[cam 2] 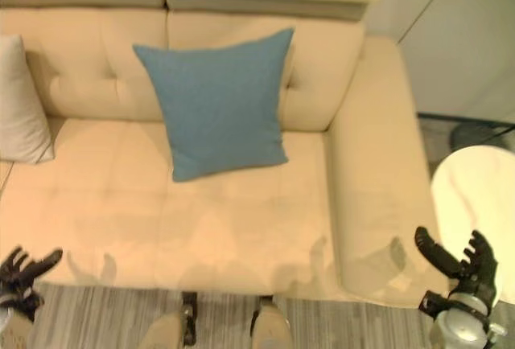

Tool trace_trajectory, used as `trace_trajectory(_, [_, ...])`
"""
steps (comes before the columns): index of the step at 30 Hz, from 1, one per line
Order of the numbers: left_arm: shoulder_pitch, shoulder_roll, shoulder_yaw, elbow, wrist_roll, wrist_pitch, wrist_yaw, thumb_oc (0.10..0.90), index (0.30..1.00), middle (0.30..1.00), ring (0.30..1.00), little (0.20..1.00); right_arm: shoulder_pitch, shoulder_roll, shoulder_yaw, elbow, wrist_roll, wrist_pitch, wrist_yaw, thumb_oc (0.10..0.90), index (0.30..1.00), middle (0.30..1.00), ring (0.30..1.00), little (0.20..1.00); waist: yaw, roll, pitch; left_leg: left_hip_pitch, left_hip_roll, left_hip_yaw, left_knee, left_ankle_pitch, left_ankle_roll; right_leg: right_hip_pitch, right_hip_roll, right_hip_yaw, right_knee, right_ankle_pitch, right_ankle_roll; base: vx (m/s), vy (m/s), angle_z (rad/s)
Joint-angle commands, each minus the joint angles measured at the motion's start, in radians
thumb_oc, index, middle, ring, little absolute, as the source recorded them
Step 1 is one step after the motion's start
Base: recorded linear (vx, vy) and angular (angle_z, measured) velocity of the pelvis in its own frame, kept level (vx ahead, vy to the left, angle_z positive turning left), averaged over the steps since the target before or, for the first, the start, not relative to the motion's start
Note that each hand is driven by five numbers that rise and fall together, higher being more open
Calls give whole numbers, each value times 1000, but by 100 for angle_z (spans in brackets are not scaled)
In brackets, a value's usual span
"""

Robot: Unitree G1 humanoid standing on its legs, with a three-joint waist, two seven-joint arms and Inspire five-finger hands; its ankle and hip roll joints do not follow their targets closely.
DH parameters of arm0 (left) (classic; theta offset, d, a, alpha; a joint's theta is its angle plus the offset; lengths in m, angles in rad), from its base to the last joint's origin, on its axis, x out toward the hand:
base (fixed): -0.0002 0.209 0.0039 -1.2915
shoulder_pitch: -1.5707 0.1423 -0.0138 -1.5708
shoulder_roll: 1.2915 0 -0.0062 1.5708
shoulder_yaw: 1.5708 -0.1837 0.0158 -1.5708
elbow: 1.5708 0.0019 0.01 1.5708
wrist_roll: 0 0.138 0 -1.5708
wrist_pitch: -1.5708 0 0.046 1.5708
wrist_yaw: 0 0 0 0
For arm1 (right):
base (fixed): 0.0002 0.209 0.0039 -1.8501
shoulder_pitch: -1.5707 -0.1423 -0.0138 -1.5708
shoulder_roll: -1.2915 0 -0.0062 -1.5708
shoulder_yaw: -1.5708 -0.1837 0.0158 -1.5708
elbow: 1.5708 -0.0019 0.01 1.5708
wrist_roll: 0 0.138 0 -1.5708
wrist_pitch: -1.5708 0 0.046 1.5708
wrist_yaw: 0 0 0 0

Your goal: Pick up all the scattered cushions and arrange them neatly on the sofa.

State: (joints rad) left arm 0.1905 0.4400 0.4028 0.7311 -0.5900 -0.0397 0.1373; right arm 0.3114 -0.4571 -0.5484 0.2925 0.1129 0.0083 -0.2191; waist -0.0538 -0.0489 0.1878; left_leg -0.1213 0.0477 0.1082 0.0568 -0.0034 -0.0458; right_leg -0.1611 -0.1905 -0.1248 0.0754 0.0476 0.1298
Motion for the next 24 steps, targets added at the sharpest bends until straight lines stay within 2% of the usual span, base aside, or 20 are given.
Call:
trace_trajectory(1, [41,-5,98,56,119,-77,9,800,900,900,900,900,54,-50,-43,-99,-225,-30,-14,800,900,900,900,900,-13,24,-99,67,4,60,26,-102,8,-17,-72,-35,19,147,103,-165,136,-55])
trace_trajectory(3, [41,-42,60,141,183,-60,22,800,900,900,900,900,47,11,21,-54,-233,-28,-38,800,900,900,900,900,6,48,-82,92,17,109,18,-99,16,7,-86,-157,82,83,87,-251,165,-96])
trace_trajectory(5, [34,-49,6,221,252,-40,25,800,900,900,900,900,4,57,113,46,-184,-37,-37,800,900,900,900,900,16,58,-76,86,21,144,16,-75,32,37,-77,-202,188,14,68,-374,161,-72])
trace_trajectory(6, [27,-67,-42,304,290,-26,14,800,900,900,900,900,-19,83,184,146,-140,-38,-21,800,900,900,900,900,27,62,-91,74,18,160,13,-55,43,82,-39,-189,241,-38,50,-414,138,-36])
trace_trajectory(7, [18,-72,-59,353,291,-21,9,800,900,900,900,900,-38,90,221,226,-109,-47,-15,800,900,900,900,900,36,58,-102,67,11,166,12,-46,46,112,-13,-168,251,-62,49,-382,84,-46])
trace_trajectory(10, [-7,-90,-98,488,290,-4,14,800,900,900,900,900,-77,122,330,453,-37,-56,-5,800,900,900,900,900,65,39,-130,16,-7,165,33,-13,53,183,85,-45,286,-106,41,-313,-8,-44])
trace_trajectory(11, [-12,-94,-119,527,301,2,17,800,900,900,900,900,-91,128,363,516,-6,-57,7,800,900,900,900,900,81,30,-139,-16,-11,172,44,1,54,218,111,-14,262,-115,28,-341,-85,-16])
trace_trajectory(12, [-24,-92,-149,543,331,10,14,800,900,900,900,900,-111,132,401,590,11,-51,22,800,900,900,900,900,95,23,-142,-50,-14,165,58,11,55,266,136,15,207,-192,2,-358,-129,-10])
trace_trajectory(13, [-33,-94,-166,557,348,22,10,800,900,900,900,900,-135,131,428,635,21,-46,30,800,900,900,900,900,109,22,-139,-89,-4,156,71,34,50,265,159,45,174,-233,-33,-415,-176,-6])
trace_trajectory(14, [-41,-90,-182,571,350,22,10,800,900,900,900,900,-158,127,465,679,36,-41,38,800,900,900,900,900,126,20,-125,-136,4,151,88,72,38,263,177,62,143,-271,-62,-481,-195,6])
trace_trajectory(17, [-72,-93,-218,595,373,35,21,800,900,900,900,900,-216,105,523,780,41,-32,46,800,900,900,900,900,155,60,-88,-208,33,113,56,184,-3,213,231,58,127,-305,-101,-528,-126,3])
trace_trajectory(18, [-91,-99,-235,596,370,31,27,800,900,900,900,900,-237,97,552,824,20,-25,45,800,900,900,900,900,167,76,-55,-228,46,71,44,254,-38,198,244,52,143,-307,-113,-396,-53,-4])
trace_trajectory(19, [-92,-100,-235,597,370,31,27,800,900,900,900,900,-239,96,552,825,20,-26,45,800,900,900,900,900,169,82,-57,-232,51,70,42,257,-39,195,249,53,139,-300,-115,-590,-19,13])
trace_trajectory(20, [-128,-113,-264,609,374,30,25,800,900,900,900,900,-266,97,597,877,-33,-17,46,800,900,900,900,900,174,78,-10,-251,25,-37,54,275,-81,173,235,39,138,-285,-117,-558,16,20])
trace_trajectory(21, [-133,-121,-268,620,374,31,21,800,900,900,900,900,-260,100,605,902,-56,-10,49,800,900,900,900,900,164,67,-7,-245,16,-53,88,227,-68,165,209,13,111,-254,-101,-733,14,46])
trace_trajectory(24, [-130,-130,-273,628,381,36,11,800,900,900,900,900,-239,120,593,975,-69,8,52,800,900,900,900,900,119,28,-28,-173,72,45,237,88,-26,135,127,-72,57,-166,-76,-479,20,74])
